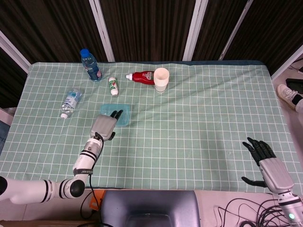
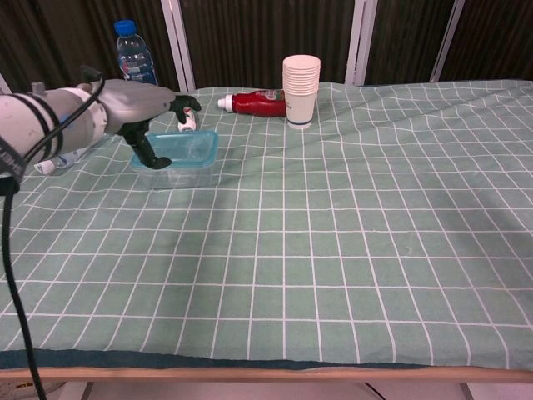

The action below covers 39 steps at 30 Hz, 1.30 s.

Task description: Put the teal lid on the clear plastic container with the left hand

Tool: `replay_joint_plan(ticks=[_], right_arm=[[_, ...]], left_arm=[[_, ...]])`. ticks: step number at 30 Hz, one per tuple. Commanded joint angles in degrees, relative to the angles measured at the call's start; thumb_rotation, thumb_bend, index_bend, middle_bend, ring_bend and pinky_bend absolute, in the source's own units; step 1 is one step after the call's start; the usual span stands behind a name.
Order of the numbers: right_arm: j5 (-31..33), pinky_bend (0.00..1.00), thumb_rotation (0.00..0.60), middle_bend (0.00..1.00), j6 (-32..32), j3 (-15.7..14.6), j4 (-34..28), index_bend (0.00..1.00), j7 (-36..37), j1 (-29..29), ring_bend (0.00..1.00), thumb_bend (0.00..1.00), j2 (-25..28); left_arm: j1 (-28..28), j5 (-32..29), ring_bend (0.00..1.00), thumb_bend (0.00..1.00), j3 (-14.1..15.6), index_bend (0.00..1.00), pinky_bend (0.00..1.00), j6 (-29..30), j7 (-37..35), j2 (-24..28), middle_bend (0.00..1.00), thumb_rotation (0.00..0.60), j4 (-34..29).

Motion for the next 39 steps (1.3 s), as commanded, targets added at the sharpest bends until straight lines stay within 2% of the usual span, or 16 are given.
replay_joint_plan(ticks=[1, 7, 13, 39], right_arm=[[0.0, 0.0, 0.6, 0.0, 0.0, 0.0, 0.0, 0.0, 0.0, 0.0, 0.0, 0.12, 0.0], [0.1, 0.0, 0.6, 0.0, 0.1, 0.0, 0.0, 0.0, 0.0, -0.1, 0.0, 0.12, 0.0], [0.2, 0.0, 0.6, 0.0, 0.1, 0.1, 0.1, 0.0, 0.0, 0.0, 0.0, 0.12, 0.0], [0.6, 0.0, 0.6, 0.0, -0.2, 0.2, -0.2, 0.0, -0.7, 0.0, 0.0, 0.12, -0.2]], left_arm=[[0.4, 0.4, 0.9, 0.33, 0.4, 0.0, 1.0, 0.1, -0.4, 0.1, 0.15, 0.6, -0.2], [2.0, 1.1, 0.9, 0.33, 2.3, 0.0, 1.0, -0.9, -1.3, -0.4, 0.15, 0.6, 0.7], [2.5, 1.6, 0.9, 0.33, 3.0, 0.0, 1.0, -1.8, -1.4, -0.9, 0.17, 0.6, 2.1], [2.3, -3.5, 0.9, 0.33, 2.3, 0.0, 1.0, -5.3, -0.8, 0.2, 0.18, 0.6, 3.7]])
